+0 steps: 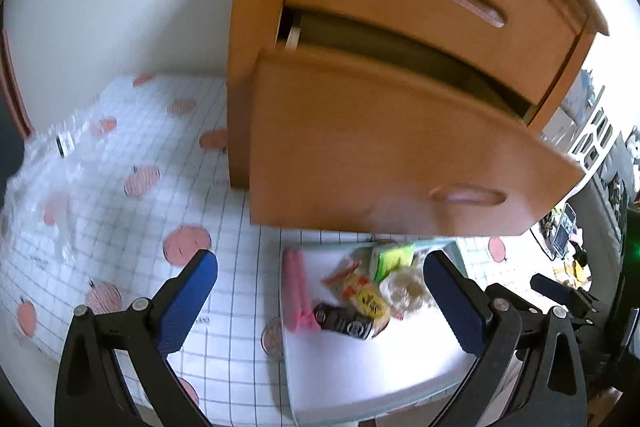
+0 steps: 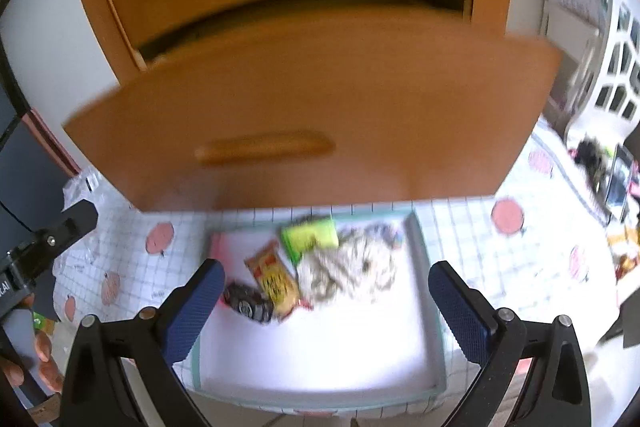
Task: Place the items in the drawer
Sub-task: 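Withdraw both tools from the drawer back over the tray, then grasp the black toy car with the left tool while the right tool grasps the lace cloth, then carry the toy car and lace cloth up into the open drawer with both tools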
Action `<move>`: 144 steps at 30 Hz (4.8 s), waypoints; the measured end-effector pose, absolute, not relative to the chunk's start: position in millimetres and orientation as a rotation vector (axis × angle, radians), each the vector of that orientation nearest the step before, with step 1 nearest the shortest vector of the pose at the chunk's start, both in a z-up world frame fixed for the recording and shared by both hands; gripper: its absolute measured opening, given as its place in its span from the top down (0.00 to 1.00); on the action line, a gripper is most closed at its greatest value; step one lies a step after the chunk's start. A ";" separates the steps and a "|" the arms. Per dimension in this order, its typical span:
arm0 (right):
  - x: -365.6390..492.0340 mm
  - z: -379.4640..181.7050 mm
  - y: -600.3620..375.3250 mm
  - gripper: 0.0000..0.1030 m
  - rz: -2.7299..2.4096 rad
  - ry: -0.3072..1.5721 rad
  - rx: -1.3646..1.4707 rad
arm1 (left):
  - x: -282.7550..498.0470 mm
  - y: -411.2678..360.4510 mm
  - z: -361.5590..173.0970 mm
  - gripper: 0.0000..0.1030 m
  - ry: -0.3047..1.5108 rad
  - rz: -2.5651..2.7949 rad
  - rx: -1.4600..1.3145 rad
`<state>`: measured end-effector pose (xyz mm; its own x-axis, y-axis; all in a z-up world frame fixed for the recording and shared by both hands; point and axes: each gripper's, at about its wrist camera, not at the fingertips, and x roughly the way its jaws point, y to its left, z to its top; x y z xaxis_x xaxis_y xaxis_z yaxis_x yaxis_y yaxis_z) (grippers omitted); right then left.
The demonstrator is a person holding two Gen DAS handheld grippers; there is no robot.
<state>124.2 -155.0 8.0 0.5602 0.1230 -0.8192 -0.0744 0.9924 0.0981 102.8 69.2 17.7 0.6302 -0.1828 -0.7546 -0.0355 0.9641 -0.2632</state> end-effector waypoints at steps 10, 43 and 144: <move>127.7 -47.0 -158.7 0.00 0.098 1.098 0.077 | 107.9 70.4 -45.4 0.01 1.014 -0.087 -0.332; 154.3 -117.0 -185.1 0.24 0.044 1.196 0.114 | 113.9 12.8 -114.5 0.11 1.205 -0.241 -0.316; 109.5 -90.2 -238.1 0.92 0.180 1.167 0.502 | 119.3 4.3 -94.0 0.71 1.193 -0.145 -0.278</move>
